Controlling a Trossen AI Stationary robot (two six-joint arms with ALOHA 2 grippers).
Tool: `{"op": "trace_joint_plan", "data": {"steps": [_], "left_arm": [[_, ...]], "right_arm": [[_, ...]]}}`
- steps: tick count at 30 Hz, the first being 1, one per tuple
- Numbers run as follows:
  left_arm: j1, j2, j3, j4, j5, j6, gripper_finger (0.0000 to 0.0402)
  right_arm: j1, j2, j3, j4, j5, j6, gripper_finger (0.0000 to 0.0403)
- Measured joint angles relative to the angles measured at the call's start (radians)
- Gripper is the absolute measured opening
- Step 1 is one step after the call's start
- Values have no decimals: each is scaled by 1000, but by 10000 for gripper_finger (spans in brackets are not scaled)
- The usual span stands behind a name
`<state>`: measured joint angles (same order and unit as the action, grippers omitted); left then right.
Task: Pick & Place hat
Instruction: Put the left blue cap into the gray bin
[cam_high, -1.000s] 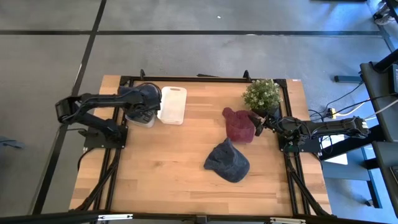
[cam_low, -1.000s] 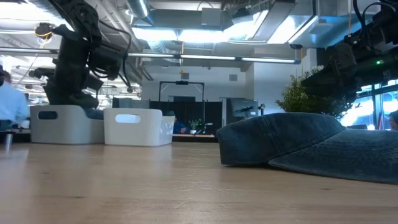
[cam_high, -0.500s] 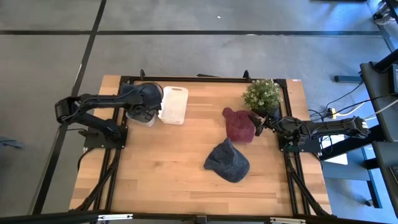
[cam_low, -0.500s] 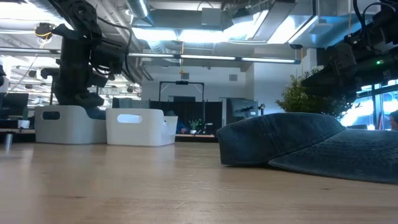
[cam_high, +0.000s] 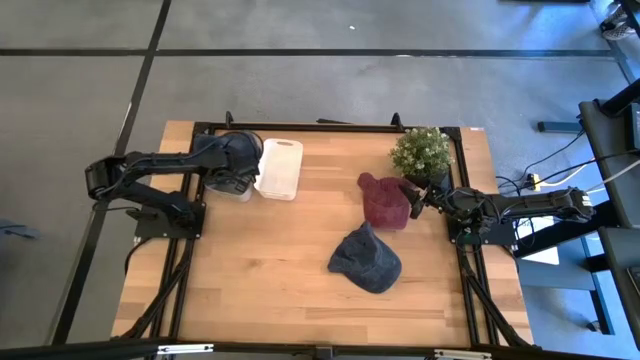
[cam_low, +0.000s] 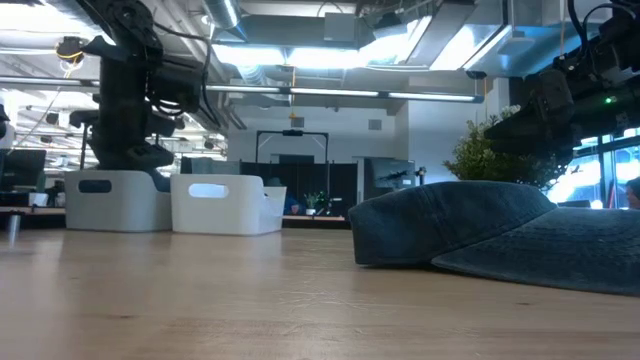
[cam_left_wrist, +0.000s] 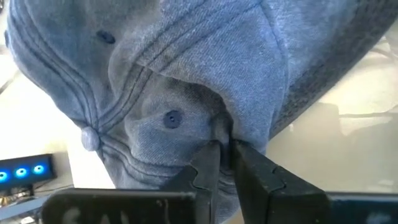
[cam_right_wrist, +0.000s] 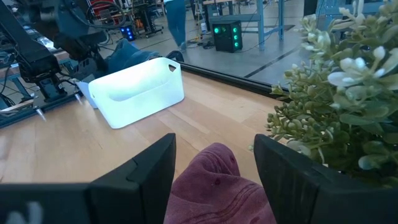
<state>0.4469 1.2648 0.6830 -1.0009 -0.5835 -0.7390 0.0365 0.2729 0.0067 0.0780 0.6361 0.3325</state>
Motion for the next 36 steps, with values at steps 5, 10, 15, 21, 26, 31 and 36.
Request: {"op": "trace_joint_plan", "data": {"steps": [5, 10, 15, 21, 26, 31, 36], "left_arm": [[0, 0, 0, 5, 0, 1, 55], [0, 0, 0, 4, -3, 24, 40], [0, 0, 0, 3, -6, 30, 6], [0, 0, 41, -45, 10, 45, 3], [0, 1, 158, -211, 20, 60, 3], [-1, 1, 249, -339, 94, 204, 3], [-13, 1, 265, -434, 125, 304, 2]], "right_arm": [[0, 0, 0, 0, 0, 0, 218], [0, 0, 0, 0, 0, 0, 218], [0, 0, 0, 0, 0, 0, 218], [0, 0, 0, 0, 0, 0, 218], [0, 0, 0, 0, 0, 0, 218], [0, 0, 0, 0, 0, 0, 218], [0, 0, 0, 0, 0, 0, 218]]}}
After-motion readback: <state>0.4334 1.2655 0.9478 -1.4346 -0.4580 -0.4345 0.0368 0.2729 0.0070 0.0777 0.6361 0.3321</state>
